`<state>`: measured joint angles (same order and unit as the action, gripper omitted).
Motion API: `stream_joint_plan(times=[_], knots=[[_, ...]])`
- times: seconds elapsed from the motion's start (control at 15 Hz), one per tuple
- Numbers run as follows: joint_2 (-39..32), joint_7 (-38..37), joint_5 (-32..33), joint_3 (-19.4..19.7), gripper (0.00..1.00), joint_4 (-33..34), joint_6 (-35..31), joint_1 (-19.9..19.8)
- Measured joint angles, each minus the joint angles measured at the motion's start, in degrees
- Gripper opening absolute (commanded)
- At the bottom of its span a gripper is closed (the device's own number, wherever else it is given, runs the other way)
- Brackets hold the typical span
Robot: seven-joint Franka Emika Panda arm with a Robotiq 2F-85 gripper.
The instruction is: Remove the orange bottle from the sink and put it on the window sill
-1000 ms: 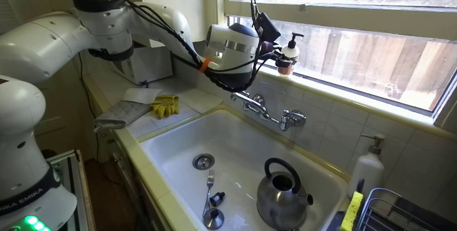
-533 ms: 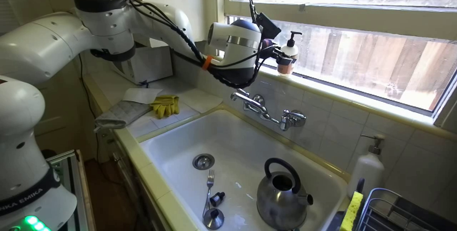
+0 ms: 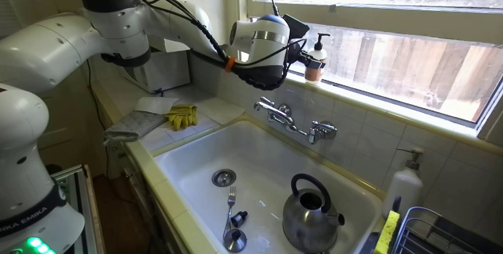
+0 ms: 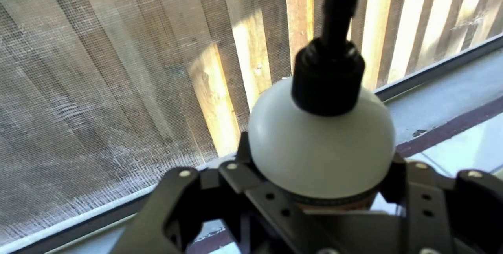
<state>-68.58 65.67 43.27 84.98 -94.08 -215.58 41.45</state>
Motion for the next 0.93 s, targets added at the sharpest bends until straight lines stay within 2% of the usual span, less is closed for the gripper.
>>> stream_joint_plan(times=[0.73, 0.8, 0.87, 0.93], knots=[[4.23, -0.39, 18.04, -1.9, 0.45, 8.79, -1.09, -4.05], [4.3, -0.61, 19.31, -1.9, 0.93, 9.78, -1.58, -4.55], [4.27, -0.69, 20.04, -1.94, 0.93, 10.7, -1.98, -5.04], [4.1, -0.69, 20.18, -2.0, 0.98, 11.47, -2.21, -5.47]])
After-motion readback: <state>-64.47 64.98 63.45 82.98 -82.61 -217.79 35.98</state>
